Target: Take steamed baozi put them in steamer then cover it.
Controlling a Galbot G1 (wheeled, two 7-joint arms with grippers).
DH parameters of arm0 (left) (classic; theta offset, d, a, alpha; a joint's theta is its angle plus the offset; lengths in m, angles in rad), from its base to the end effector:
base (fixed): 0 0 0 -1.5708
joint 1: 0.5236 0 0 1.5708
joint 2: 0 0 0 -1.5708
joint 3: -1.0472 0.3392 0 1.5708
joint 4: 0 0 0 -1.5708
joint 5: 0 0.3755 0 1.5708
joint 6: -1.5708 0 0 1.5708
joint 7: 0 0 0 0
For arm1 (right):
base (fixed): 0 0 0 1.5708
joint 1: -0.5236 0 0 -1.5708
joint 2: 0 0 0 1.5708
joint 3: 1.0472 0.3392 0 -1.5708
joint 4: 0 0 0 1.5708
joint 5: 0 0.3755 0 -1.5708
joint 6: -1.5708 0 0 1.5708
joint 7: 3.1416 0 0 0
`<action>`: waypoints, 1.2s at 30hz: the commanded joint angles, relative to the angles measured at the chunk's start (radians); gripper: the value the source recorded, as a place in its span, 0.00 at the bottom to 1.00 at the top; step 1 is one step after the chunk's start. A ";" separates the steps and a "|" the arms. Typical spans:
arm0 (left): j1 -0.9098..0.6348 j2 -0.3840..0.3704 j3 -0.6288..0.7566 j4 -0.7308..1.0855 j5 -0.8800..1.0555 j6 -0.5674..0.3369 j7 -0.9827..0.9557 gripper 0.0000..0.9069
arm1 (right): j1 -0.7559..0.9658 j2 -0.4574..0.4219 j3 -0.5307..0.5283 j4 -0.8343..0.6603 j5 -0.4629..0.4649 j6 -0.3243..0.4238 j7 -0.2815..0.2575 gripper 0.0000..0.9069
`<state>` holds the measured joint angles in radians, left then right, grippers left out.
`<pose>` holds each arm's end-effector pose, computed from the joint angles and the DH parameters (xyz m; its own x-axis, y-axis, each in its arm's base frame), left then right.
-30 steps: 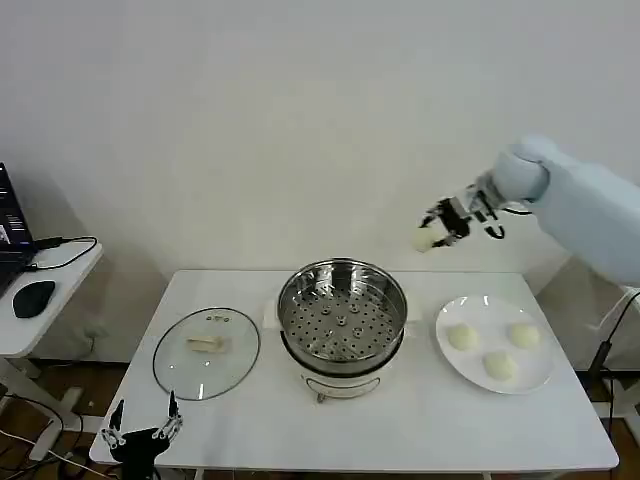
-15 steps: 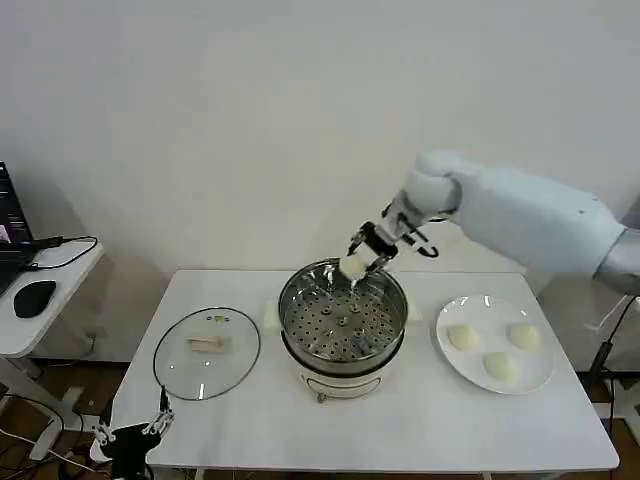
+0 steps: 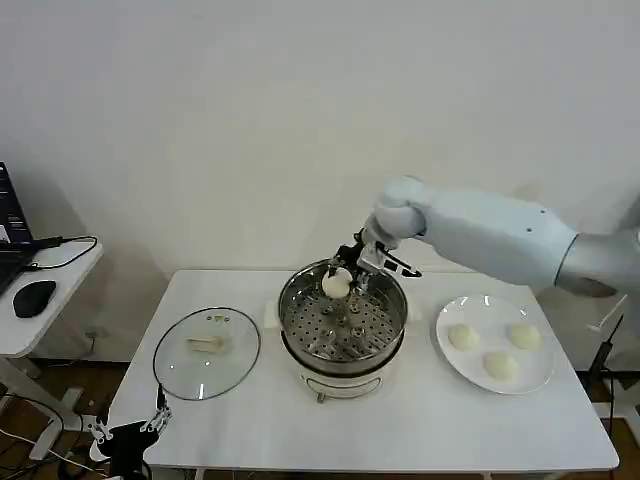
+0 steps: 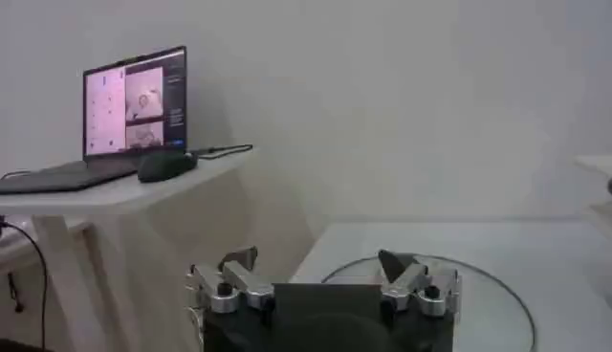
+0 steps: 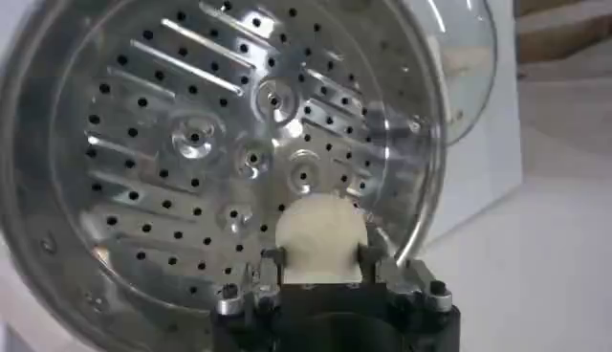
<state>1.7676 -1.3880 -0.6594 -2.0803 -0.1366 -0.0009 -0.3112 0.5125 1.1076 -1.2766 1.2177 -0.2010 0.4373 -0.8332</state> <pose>0.1482 0.0720 -0.3235 -0.9307 -0.3310 0.1555 -0.3095 0.9394 0.1472 0.5720 0.0974 -0.0865 -0.2572 -0.3394 0.9048 -0.2421 -0.8838 -0.4004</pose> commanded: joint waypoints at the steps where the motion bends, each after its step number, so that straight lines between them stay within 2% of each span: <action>1: -0.002 0.001 -0.001 0.002 0.000 0.001 0.000 1.00 | -0.033 0.026 -0.014 -0.061 -0.117 0.081 0.055 0.57; 12: -0.007 -0.004 0.004 0.011 0.001 0.001 0.001 1.00 | -0.050 0.030 -0.008 -0.087 -0.144 0.099 0.050 0.58; 21: -0.002 -0.006 0.006 0.004 0.003 -0.001 0.001 1.00 | -0.066 0.043 0.005 -0.121 -0.158 0.111 0.071 0.58; 22: 0.000 -0.006 0.007 0.003 0.003 -0.001 0.002 1.00 | -0.069 0.046 0.007 -0.126 -0.159 0.112 0.075 0.63; 23: 0.001 -0.006 0.008 0.002 0.003 -0.001 0.001 1.00 | -0.071 0.048 0.009 -0.130 -0.161 0.112 0.076 0.80; 25: 0.004 -0.006 0.008 -0.001 0.003 -0.002 0.001 1.00 | -0.078 0.053 0.015 -0.144 -0.180 0.117 0.080 1.00; 31: 0.010 -0.006 0.008 -0.007 0.003 -0.002 0.001 1.00 | -0.086 0.058 0.025 -0.159 -0.176 0.123 0.107 1.00; 36: 0.011 -0.005 0.007 -0.010 0.003 0.000 0.001 1.00 | -0.027 0.023 0.008 -0.084 -0.096 0.084 0.072 1.00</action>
<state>1.7772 -1.3935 -0.6523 -2.0900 -0.1337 -0.0015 -0.3102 0.4549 1.1448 -1.2621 1.1021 -0.3369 0.5373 -0.7553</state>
